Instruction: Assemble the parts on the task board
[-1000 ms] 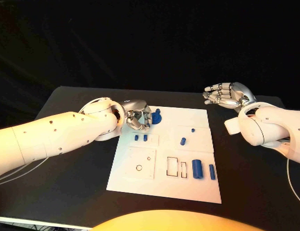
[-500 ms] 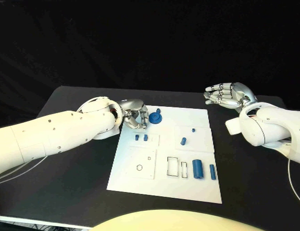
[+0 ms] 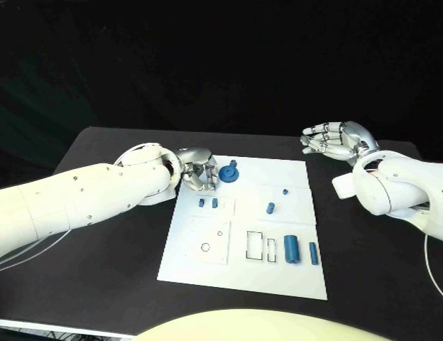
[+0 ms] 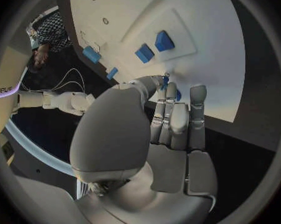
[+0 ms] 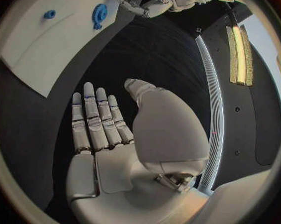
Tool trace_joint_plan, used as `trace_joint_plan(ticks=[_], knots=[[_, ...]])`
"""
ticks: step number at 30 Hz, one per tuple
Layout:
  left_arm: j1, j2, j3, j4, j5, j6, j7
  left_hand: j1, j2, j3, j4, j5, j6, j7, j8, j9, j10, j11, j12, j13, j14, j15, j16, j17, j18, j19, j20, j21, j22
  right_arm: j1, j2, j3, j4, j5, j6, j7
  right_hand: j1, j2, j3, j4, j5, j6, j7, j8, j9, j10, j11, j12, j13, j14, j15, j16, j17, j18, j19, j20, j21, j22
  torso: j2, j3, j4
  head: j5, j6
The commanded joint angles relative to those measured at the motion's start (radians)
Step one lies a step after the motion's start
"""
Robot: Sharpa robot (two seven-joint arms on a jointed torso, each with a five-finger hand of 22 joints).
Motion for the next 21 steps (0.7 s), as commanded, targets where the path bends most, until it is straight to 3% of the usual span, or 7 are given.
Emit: trace_joint_plan(ticks=[1, 21], knots=[[0.000, 0.005, 0.000, -0.002, -0.002, 0.025, -0.001, -0.010, -0.002, 0.003, -0.001, 0.000, 0.007, 0.003, -0.005, 0.002, 0.008, 0.003, -0.005, 0.001, 0.002, -0.002, 0.004, 0.003, -0.003, 0.002, -0.002, 0.002, 0.000, 0.000, 0.000, 0.000, 0.002, -0.003, 0.014, 0.010, 0.002, 0.007, -0.005, 0.001, 0.001, 0.010, 0.085, 0.001, -0.001, 0.003, 0.000, 0.006, -0.001, 0.008, -0.001, -0.004, -0.001, 0.010, -0.004, 0.001, 0.002, -0.001, 0.000, -0.0002, 0.0000, 0.000, -0.002], [0.000, 0.012, -0.003, -0.014, 0.001, 0.052, -0.012, -0.015, -0.001, 0.004, 0.001, -0.002, 0.011, 0.002, -0.007, 0.003, 0.012, 0.002, -0.007, 0.002, 0.008, -0.003, 0.008, 0.014, -0.004, 0.006, -0.002, 0.005, 0.005, 0.000, -0.002, 0.000, 0.003, -0.003, 0.013, 0.010, 0.002, 0.007, -0.005, 0.001, 0.001, 0.010, 0.085, 0.001, -0.001, 0.003, 0.000, 0.006, -0.001, 0.008, -0.001, -0.004, -0.001, 0.010, -0.004, 0.001, 0.002, -0.001, 0.000, -0.0009, 0.0000, 0.001, -0.006]])
